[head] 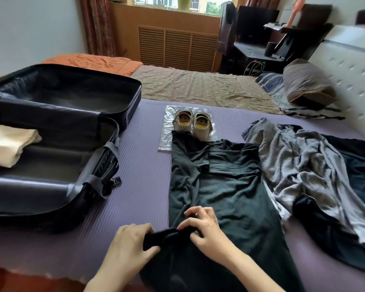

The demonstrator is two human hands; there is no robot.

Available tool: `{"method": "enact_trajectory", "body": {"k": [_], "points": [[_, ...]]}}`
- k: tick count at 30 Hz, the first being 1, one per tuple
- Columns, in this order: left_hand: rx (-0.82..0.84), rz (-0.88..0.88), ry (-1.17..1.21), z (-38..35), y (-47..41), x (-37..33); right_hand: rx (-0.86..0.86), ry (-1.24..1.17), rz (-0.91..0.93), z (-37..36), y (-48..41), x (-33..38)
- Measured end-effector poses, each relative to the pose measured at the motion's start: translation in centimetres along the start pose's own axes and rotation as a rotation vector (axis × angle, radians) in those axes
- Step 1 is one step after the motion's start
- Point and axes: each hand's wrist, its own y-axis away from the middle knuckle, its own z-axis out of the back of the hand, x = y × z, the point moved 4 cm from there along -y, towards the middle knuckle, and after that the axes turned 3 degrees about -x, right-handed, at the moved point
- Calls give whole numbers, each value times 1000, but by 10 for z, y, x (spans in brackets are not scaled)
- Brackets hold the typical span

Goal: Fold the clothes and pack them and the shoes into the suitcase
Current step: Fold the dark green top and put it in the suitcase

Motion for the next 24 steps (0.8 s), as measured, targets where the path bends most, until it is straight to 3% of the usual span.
{"method": "enact_trajectory", "body": {"k": [3, 6, 9, 12, 14, 18, 24], "points": [[94, 87, 149, 4, 17, -14, 3, 70, 61, 5, 14, -1], [103, 2, 290, -3, 35, -52, -125, 19, 45, 17, 21, -7], [166, -110, 287, -25, 53, -83, -179, 14, 11, 25, 44, -15], [298, -78, 269, -55, 70, -81, -197, -6, -69, 23, 78, -26], [239, -2, 346, -61, 78, -71, -253, -72, -134, 20, 99, -28], [-181, 192, 401, -44, 87, -33, -337, -156, -277, 0, 124, -23], [-184, 421, 493, -55, 97, -15, -453, -76, -471, -28, 134, -2]]}}
